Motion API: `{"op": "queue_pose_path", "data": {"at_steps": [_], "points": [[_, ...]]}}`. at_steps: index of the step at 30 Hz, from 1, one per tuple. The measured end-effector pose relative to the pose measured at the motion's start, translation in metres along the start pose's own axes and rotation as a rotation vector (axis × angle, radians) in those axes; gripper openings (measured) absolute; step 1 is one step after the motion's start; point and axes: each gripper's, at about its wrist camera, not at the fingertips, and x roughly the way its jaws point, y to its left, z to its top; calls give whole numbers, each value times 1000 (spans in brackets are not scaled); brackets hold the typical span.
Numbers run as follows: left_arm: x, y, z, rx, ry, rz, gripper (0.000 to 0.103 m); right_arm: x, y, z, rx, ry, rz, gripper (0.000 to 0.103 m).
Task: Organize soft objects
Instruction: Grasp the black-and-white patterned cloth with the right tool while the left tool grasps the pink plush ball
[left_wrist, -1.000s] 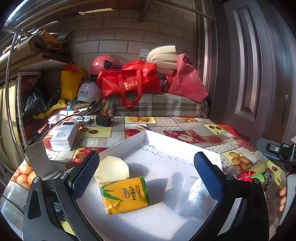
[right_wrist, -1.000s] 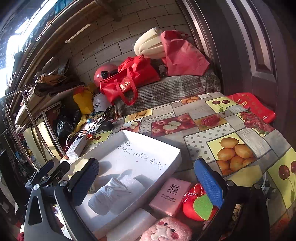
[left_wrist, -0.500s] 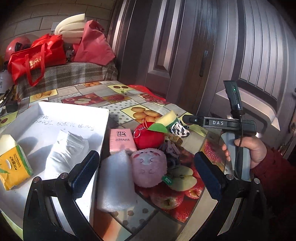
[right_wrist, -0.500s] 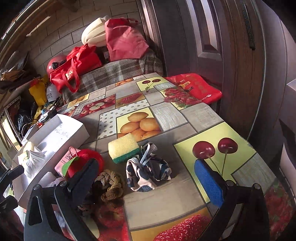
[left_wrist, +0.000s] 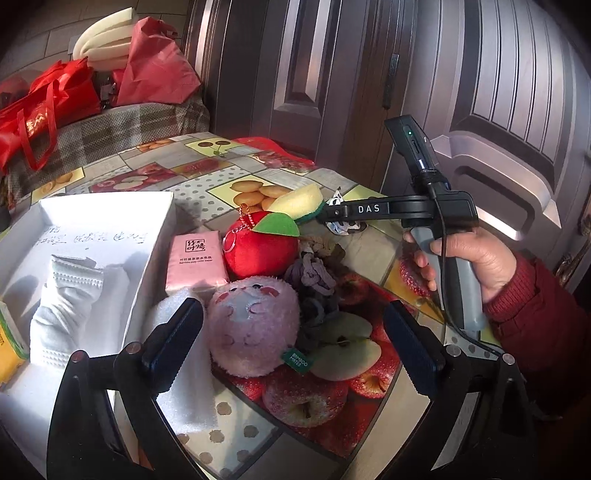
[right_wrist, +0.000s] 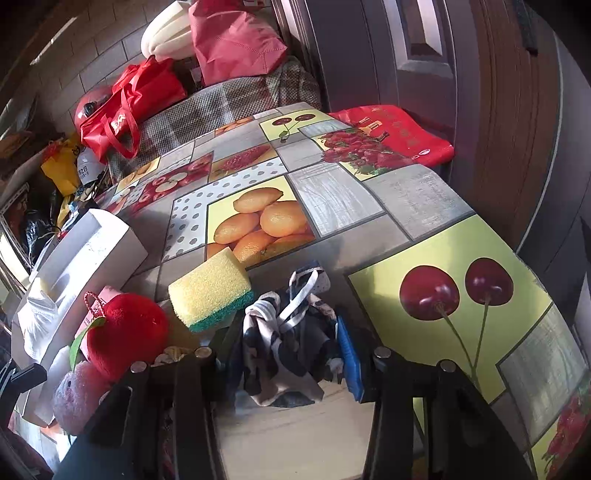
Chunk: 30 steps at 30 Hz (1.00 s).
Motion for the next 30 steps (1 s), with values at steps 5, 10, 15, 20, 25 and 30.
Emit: {"op": "queue_pose_path", "data": {"at_steps": [5,10,15,20,25,30], "points": [[25,-7,10,40,60,9,98,-2,-4,2,32,-11,23,44],[28,-18,7,68,102,-43,98,-2,-6,2,44,-12,48,44],[1,-44,3,135,64,-83,98,0,-10,3,64,-8,68,44],[5,-25,19,120,67,19,98,0,-9,3,63,-13,75,44],[31,-24,8,152,161,45,97,0,-10,3,70,-9,80,44],[48,-32,-9,190,229,86,54,0,-11,3,70,-10,82,44]]}}
